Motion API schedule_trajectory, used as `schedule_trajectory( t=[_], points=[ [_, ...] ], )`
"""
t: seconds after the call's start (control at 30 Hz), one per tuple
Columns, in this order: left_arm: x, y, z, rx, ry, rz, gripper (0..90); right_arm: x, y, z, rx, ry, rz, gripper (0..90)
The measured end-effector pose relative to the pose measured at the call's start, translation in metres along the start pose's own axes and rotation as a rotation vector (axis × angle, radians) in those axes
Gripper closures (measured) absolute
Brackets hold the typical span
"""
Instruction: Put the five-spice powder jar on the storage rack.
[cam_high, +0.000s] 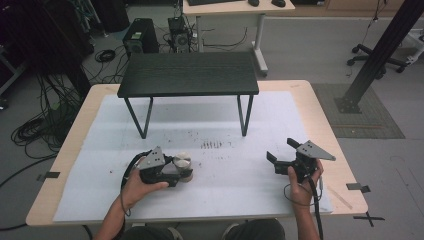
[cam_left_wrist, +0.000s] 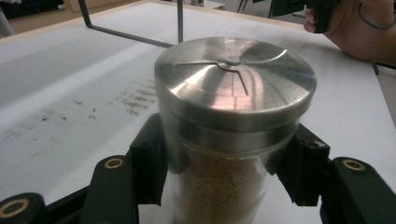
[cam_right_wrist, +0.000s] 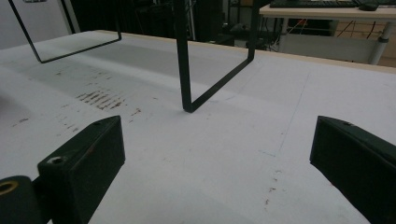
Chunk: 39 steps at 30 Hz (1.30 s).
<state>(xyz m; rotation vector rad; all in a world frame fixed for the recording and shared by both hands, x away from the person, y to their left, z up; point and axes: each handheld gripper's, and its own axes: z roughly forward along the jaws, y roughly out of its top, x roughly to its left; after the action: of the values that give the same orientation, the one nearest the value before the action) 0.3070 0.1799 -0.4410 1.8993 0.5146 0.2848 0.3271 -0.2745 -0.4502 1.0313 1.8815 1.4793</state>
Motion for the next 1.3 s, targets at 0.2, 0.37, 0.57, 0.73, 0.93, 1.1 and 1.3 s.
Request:
schedule_trajectory(
  t=[0.2,0.37,0.57,0.73,0.93,1.1,1.3],
  points=[
    [0.0002,0.0006,0.0001,0.005,-0.001,0.001,42.8,-0.0001,0.0000,-0.0004,-0.002,-0.003,0.001,3.2],
    [-0.0004,-0.0005,0.0000,-0.004,0.002,0.002,42.8,-0.0002,0.0000,-0.0004,-0.001,-0.004,0.002,3.2],
    [-0.0006,-0.0008,0.0000,-0.006,0.001,0.005,42.8,-0.0002,-0.0001,-0.0004,-0.001,-0.006,0.002,3.2],
    [-0.0003,-0.0008,0.0000,-0.005,0.000,0.004,42.8,-0.0003,-0.0001,-0.0007,-0.002,-0.008,0.002,3.2],
    [0.0000,-0.0013,0.0000,-0.011,-0.001,0.002,42.8,-0.0004,-0.0001,-0.0004,0.000,-0.008,0.002,3.2],
    [0.0001,-0.0014,-0.0001,-0.012,-0.002,0.001,42.8,-0.0004,-0.0001,-0.0003,0.001,-0.008,0.001,3.2],
    [0.0005,-0.0013,-0.0001,-0.010,-0.003,0.001,42.8,-0.0004,-0.0001,-0.0005,0.000,-0.009,0.002,3.2]
  ],
)
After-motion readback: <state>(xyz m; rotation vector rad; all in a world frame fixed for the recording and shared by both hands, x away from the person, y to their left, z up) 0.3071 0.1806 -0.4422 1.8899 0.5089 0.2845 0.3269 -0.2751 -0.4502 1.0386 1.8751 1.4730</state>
